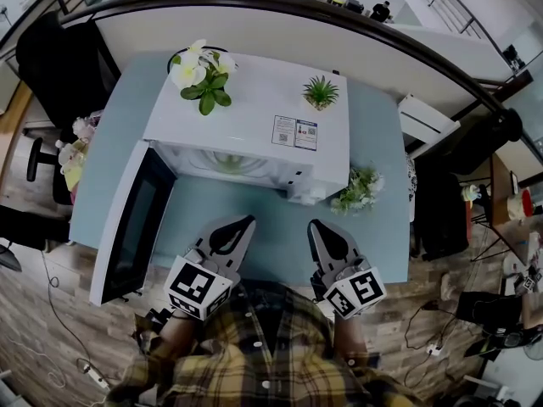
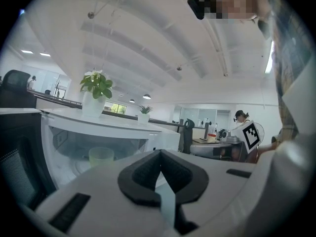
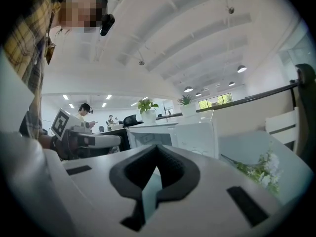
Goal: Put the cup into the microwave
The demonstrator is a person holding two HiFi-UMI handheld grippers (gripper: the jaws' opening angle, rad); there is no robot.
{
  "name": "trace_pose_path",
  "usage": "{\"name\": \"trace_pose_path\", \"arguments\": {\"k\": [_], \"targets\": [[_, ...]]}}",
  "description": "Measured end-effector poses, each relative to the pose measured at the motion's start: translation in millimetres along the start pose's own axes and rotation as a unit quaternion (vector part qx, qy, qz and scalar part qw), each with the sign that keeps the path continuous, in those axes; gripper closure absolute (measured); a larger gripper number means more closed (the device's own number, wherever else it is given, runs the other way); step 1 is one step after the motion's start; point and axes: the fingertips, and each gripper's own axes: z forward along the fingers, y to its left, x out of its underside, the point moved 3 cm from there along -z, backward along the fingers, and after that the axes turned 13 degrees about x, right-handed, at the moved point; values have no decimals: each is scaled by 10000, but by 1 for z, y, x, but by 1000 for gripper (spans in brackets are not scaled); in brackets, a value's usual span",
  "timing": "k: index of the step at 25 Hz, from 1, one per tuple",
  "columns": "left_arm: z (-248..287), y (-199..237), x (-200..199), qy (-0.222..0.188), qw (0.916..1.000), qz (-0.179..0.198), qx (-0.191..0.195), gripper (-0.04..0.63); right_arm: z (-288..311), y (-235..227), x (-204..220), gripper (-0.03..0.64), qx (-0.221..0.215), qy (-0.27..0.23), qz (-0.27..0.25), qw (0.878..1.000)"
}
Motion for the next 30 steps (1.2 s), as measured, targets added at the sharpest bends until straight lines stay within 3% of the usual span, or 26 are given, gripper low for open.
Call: {"name": "trace_pose_path", "arguments": {"k": [30], "targets": [[-10,-6,4,-30,10000,-24,-48,604,-6,2,4,613,90,8,93,9999]]}}
